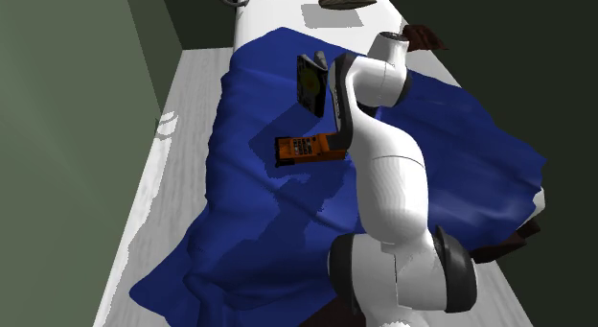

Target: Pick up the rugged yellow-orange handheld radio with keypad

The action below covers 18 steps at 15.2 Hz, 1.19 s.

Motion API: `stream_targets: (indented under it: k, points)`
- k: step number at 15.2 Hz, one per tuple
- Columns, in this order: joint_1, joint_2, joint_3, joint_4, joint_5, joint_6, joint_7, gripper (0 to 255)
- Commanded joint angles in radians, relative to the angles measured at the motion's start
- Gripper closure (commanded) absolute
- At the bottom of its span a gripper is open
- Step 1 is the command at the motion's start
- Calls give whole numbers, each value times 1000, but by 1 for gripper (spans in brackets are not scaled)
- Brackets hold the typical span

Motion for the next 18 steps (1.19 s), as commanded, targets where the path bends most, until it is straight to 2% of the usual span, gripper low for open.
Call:
stream_targets:
  k: [1, 4, 5, 14, 18]
  points:
    - [14, -9, -1, -42, -5, 33, -5, 0]
    - [22, -13, -2, -70, -7, 57, -8, 0]
    - [23, -14, -2, -74, -8, 59, -9, 255]
    - [22, -13, -2, -70, -7, 57, -8, 255]
    - [0, 0, 0, 4, 0, -4, 1, 255]
